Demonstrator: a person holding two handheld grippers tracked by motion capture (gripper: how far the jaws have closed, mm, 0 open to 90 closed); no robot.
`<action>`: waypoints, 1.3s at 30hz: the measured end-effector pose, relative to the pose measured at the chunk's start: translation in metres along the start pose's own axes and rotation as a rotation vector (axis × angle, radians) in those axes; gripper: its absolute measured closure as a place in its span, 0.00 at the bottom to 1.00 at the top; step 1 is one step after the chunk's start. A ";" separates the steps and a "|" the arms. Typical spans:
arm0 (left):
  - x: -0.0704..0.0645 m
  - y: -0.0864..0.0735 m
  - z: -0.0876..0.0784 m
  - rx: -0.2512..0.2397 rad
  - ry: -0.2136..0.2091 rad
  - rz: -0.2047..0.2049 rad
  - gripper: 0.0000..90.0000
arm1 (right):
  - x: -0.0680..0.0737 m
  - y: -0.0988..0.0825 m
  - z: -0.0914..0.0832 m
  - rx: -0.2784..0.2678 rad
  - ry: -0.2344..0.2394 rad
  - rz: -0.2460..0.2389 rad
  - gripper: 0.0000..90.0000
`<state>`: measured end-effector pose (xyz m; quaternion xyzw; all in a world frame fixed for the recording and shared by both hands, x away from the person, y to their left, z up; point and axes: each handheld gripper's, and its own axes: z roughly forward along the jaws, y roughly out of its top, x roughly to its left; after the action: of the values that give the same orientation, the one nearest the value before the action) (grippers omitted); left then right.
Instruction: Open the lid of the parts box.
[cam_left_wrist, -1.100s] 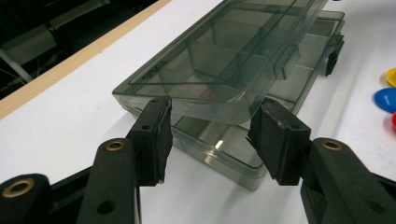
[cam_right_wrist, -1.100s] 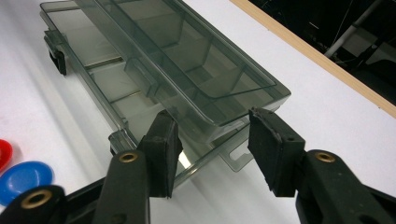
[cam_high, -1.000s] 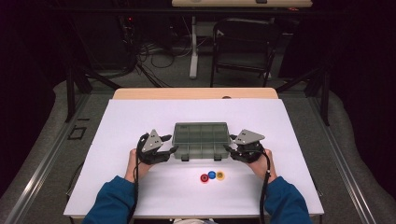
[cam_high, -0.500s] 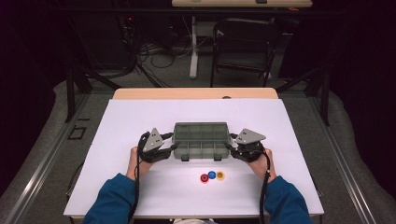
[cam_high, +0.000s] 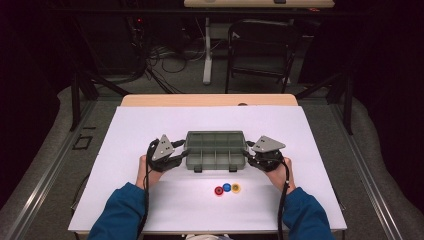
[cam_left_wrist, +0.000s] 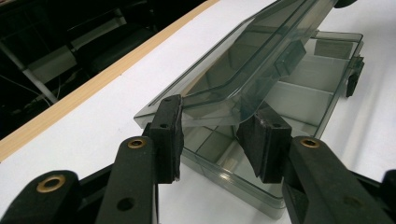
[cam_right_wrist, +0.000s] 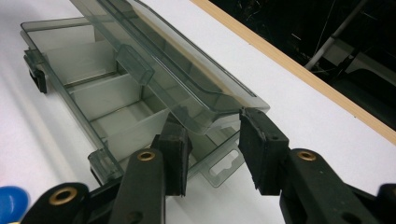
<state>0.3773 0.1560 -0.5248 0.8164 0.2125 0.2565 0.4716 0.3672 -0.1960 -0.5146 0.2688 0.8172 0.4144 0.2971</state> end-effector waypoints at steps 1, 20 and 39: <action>0.000 0.000 0.000 0.002 -0.001 0.001 0.66 | 0.000 0.000 0.000 -0.001 0.000 0.003 0.70; 0.014 0.008 0.000 0.017 -0.045 -0.032 0.71 | -0.008 0.004 0.003 -0.014 0.002 0.032 0.74; 0.022 0.011 0.003 0.006 -0.049 -0.043 0.73 | -0.018 0.008 0.007 -0.034 0.011 0.077 0.78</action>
<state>0.3971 0.1617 -0.5111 0.8192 0.2191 0.2254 0.4797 0.3854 -0.2008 -0.5066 0.2926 0.8007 0.4409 0.2809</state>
